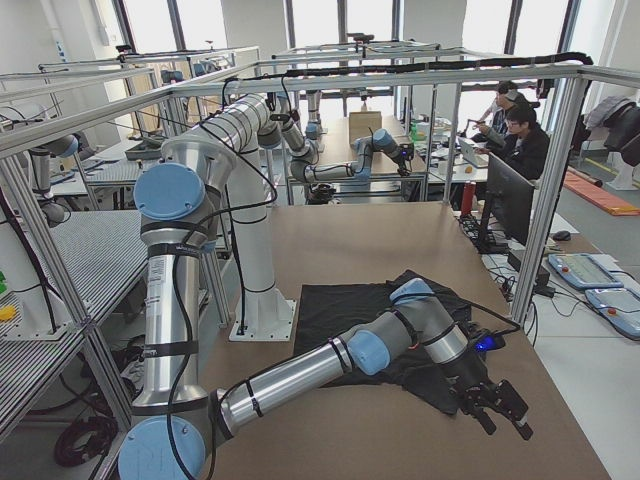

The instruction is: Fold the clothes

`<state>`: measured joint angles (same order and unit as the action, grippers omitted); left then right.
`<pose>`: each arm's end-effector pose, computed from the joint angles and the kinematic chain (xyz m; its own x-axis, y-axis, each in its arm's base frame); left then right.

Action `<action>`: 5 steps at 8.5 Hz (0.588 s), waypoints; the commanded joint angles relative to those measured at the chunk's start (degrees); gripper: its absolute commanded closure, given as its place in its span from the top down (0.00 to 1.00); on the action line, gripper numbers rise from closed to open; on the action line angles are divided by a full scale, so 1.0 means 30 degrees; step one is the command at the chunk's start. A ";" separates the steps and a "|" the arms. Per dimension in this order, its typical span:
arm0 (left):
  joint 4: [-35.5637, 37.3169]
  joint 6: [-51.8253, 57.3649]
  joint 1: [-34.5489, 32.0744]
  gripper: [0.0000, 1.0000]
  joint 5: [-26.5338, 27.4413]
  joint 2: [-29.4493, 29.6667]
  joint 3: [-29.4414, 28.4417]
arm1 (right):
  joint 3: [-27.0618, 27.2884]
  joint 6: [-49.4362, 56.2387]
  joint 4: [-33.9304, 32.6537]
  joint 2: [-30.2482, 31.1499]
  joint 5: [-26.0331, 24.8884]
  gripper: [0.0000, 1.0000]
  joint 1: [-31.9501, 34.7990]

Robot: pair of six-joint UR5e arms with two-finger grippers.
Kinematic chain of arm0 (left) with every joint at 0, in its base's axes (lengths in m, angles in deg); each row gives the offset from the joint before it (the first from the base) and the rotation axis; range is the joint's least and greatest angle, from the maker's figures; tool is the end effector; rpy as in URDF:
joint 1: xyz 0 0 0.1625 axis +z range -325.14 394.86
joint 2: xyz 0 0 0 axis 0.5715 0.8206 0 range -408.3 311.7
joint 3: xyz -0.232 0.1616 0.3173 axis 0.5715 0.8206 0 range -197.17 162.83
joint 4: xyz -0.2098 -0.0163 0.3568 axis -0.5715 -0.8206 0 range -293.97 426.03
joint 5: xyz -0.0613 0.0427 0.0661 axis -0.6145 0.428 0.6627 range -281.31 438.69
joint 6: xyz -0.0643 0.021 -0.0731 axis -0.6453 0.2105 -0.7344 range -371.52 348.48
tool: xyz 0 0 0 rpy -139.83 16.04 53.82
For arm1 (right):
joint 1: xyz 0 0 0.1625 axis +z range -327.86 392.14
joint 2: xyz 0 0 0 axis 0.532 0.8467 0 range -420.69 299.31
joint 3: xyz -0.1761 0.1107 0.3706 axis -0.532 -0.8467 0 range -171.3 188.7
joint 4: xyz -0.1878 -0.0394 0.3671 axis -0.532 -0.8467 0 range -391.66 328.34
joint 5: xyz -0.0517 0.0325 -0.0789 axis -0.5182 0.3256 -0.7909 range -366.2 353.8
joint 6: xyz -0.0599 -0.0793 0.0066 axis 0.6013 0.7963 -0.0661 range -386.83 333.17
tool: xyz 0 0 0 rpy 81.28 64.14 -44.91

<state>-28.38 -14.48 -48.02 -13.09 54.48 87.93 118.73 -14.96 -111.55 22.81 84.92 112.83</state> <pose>-0.0574 -0.5899 0.4244 0.9938 0.0970 -0.0538 -0.0537 0.8450 0.5321 0.0424 -0.5526 0.4300 0.9370 -0.3325 -0.1074 0.3296 0.7393 0.5872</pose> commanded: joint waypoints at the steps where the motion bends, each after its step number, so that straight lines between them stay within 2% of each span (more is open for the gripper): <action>1: -0.0050 0.0136 0.0059 1.00 -0.0022 0.0222 -0.0581 | 0.0004 -0.0001 -0.0032 -0.0002 0.0005 0.94 0.0000; 2: 0.0037 0.0077 0.0059 1.00 -0.0022 0.0920 -0.1104 | -0.0054 -0.0001 -0.0032 -0.0002 0.0006 0.94 0.0000; 5: -0.0050 0.0397 0.0030 1.00 -0.0051 0.0663 -0.1081 | 0.0004 -0.0001 -0.0032 0.0056 -0.0023 0.94 0.0000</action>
<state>-28.35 -13.77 -47.86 -13.09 56.61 84.51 118.66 -14.96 -111.64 22.87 84.93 112.83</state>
